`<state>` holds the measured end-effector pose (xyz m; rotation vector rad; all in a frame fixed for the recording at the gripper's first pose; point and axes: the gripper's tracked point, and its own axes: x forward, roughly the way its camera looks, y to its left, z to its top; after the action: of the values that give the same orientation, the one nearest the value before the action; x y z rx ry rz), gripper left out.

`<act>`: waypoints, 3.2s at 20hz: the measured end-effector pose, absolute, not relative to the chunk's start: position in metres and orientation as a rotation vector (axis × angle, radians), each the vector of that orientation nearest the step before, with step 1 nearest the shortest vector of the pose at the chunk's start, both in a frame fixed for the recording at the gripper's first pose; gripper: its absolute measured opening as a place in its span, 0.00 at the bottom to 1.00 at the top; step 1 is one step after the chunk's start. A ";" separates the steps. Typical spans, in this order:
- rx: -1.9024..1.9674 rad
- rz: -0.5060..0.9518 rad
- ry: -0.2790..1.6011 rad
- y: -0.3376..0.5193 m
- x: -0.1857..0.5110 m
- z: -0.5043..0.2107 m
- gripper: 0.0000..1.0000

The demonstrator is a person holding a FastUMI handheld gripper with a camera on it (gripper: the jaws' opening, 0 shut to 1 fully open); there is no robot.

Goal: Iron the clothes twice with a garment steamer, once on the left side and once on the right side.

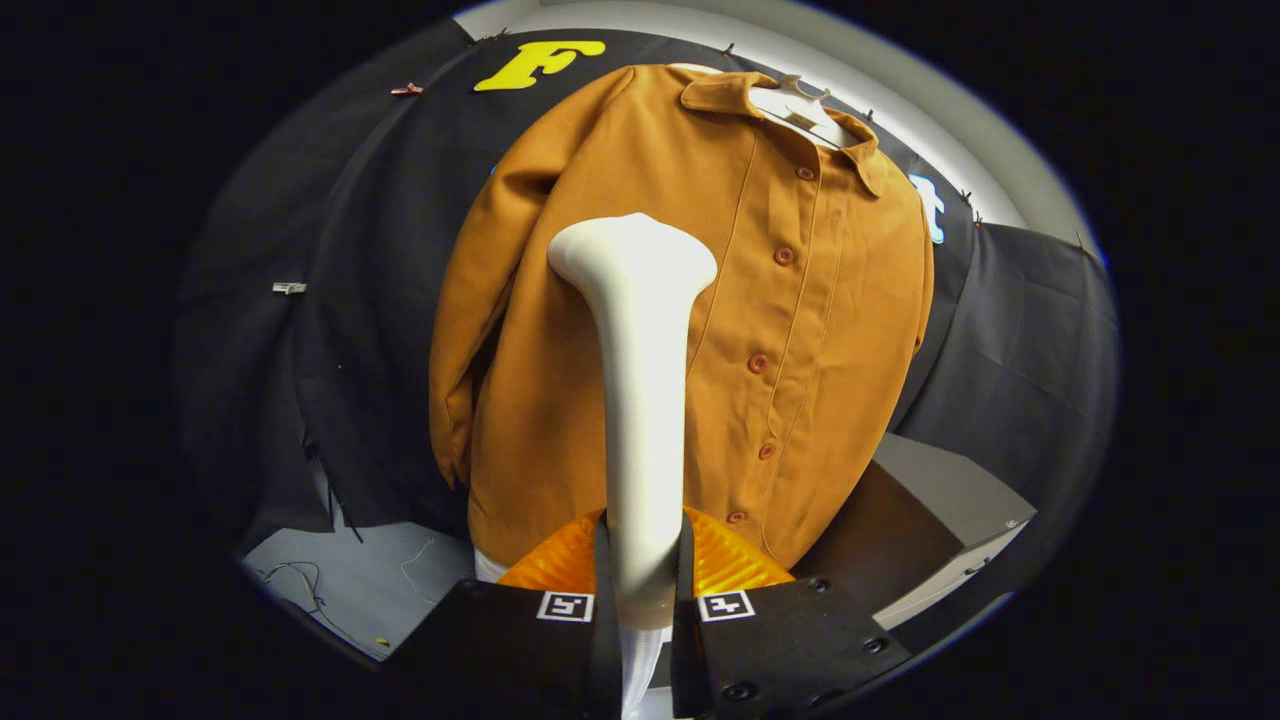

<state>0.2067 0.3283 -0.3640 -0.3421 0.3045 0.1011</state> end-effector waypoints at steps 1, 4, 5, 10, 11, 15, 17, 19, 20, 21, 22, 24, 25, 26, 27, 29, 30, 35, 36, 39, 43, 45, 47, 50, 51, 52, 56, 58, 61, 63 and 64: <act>-0.345 0.103 0.316 0.327 0.205 -0.369 0.23; -0.354 0.109 0.344 0.324 0.198 -0.381 0.23; -0.356 0.112 0.354 0.324 0.196 -0.385 0.23; -0.351 0.132 0.426 0.318 0.177 -0.403 0.23; -0.344 0.134 0.438 0.316 0.172 -0.403 0.23; -0.337 0.120 0.419 0.303 0.154 -0.384 0.23; -0.311 0.111 0.396 0.295 0.147 -0.366 0.23; -0.282 0.111 0.366 0.293 0.139 -0.343 0.23; -0.271 0.112 0.354 0.291 0.136 -0.333 0.23; -0.260 0.112 0.342 0.290 0.133 -0.322 0.23; -0.247 0.112 0.329 0.289 0.131 -0.310 0.23; -0.220 0.109 0.312 0.286 0.126 -0.292 0.23; -0.204 0.107 0.306 0.285 0.125 -0.283 0.23; -0.192 0.103 0.301 0.283 0.124 -0.274 0.23; -0.186 0.099 0.293 0.281 0.123 -0.265 0.23; -0.171 0.089 0.268 0.276 0.121 -0.245 0.23; -0.157 0.085 0.256 0.274 0.120 -0.233 0.23; -0.118 0.068 0.192 0.259 0.111 -0.173 0.23; -0.113 0.067 0.181 0.256 0.109 -0.162 0.23; -0.101 0.061 0.162 0.247 0.101 -0.134 0.23; -0.077 0.052 0.147 0.237 0.087 -0.108 0.23; -0.061 0.048 0.144 0.232 0.079 -0.098 0.23; -0.056 0.044 0.139 0.228 0.074 -0.088 0.23; -0.042 0.039 0.136 0.221 0.066 -0.076 0.23; -0.040 0.038 0.135 0.220 0.064 -0.073 0.23; -0.039 0.039 0.132 0.219 0.062 -0.070 0.23; -0.041 0.039 0.114 0.217 0.059 -0.062 0.23; -0.037 0.040 0.109 0.216 0.059 -0.061 0.23; -0.025 0.038 0.110 0.214 0.059 -0.060 0.23; -0.022 0.034 0.108 0.213 0.059 -0.058 0.23; -0.022 0.033 0.105 0.212 0.060 -0.058 0.23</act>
<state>0.0597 0.2116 -0.0577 -0.0220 0.1055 0.0331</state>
